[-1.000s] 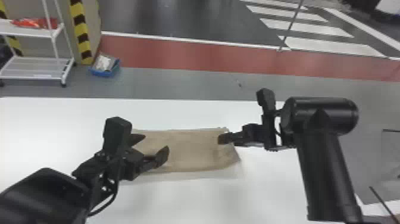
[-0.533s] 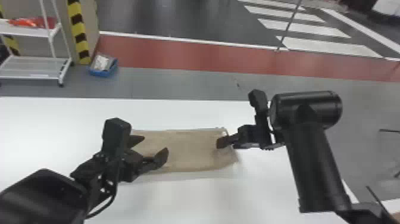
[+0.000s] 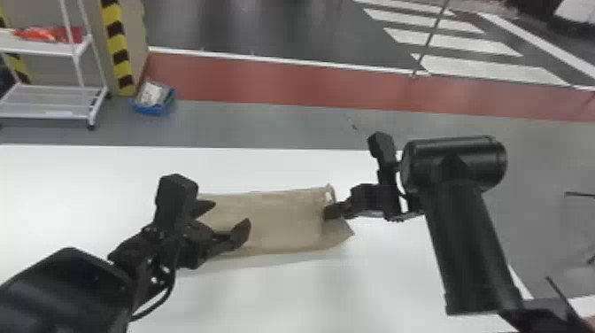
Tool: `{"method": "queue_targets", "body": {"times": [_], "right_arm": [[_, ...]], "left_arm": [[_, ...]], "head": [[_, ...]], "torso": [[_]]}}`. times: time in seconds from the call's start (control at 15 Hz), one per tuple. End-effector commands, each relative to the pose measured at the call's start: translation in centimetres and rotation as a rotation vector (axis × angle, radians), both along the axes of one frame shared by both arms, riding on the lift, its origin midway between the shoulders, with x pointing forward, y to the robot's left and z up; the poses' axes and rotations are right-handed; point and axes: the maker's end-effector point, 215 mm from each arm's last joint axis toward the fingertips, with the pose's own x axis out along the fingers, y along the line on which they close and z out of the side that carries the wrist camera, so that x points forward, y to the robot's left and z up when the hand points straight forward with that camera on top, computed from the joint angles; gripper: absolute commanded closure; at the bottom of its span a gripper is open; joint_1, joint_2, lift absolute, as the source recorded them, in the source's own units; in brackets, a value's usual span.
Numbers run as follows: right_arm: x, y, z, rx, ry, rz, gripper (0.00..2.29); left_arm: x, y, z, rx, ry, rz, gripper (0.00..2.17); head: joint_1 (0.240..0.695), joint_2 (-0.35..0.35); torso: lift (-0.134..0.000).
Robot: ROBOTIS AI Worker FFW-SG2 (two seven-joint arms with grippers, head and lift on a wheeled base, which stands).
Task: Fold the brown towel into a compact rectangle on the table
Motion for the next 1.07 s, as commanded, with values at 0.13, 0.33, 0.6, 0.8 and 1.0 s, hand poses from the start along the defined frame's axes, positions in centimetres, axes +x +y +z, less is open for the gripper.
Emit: {"method": "queue_targets", "body": {"times": [0.13,0.33,0.6,0.8,1.0], "right_arm": [[0.1,1.8,2.0,0.067,-0.053,0.024,1.21],[-0.4,3.2,4.0,0.137,-0.078,0.040,1.21],[-0.9,4.0,7.9,0.235,-0.143,0.045,1.21],[-1.1,2.2,9.8,0.234,-0.195,0.016,1.21],[-1.3,-0.2,10.1,0.245,-0.206,-0.019,1.21]], "left_arm": [[0.1,-0.1,-0.2,0.005,0.004,-0.001,0.28],[0.2,-0.2,-1.0,0.020,0.020,-0.004,0.28],[0.0,-0.5,-1.7,0.034,0.028,-0.010,0.28],[0.2,0.2,-1.8,0.049,0.021,0.005,0.28],[1.0,1.8,-1.6,0.046,0.022,0.031,0.44]], "head": [[0.695,-0.223],[0.695,-0.209],[0.695,-0.198],[0.695,-0.198],[0.695,-0.208]], "torso": [[-0.124],[-0.124],[-0.124],[-0.124],[-0.124]]}}
